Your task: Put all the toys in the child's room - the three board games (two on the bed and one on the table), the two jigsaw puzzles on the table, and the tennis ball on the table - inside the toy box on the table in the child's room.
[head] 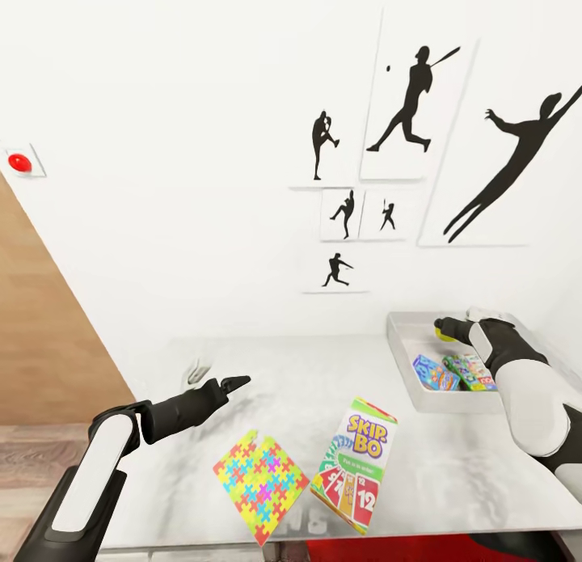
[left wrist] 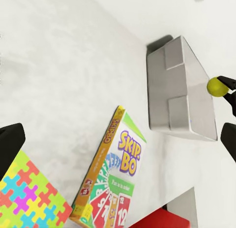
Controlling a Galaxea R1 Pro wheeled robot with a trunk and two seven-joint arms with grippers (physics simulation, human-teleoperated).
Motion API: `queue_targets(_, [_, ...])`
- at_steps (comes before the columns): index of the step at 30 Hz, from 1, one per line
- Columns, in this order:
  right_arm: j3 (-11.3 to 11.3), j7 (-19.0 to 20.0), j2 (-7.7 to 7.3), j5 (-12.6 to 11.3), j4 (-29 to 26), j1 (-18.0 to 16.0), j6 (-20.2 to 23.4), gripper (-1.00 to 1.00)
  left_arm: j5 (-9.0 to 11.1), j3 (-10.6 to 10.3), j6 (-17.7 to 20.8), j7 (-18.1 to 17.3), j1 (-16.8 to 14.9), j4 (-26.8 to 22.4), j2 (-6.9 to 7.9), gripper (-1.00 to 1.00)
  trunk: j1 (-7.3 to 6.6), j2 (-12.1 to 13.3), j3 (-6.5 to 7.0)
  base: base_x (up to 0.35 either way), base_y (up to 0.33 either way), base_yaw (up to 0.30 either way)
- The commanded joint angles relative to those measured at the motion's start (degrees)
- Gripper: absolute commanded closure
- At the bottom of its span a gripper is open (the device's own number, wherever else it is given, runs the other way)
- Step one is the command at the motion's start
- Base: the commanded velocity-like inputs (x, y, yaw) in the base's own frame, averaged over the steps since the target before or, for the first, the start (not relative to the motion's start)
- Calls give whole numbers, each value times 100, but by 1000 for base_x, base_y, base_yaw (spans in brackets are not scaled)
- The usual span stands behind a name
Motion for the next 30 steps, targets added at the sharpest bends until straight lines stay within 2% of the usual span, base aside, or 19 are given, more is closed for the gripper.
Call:
queue_targets(1, [-41,6,4,36,-7,-7,25,100,61,-5,8,59,-5,-7,4,-100,2,-11,-20,0,0,0])
queue_targets(16, [-34,6,4,51,2,-7,34,100,61,-6,8,59,-5,-5,4,-100,2,-11,-159,0,0,1])
queue_targets(30, [-32,6,4,44,-4,-7,34,100,59,-11,8,59,-5,-5,1,-100,2,-11,-288,0,0,62])
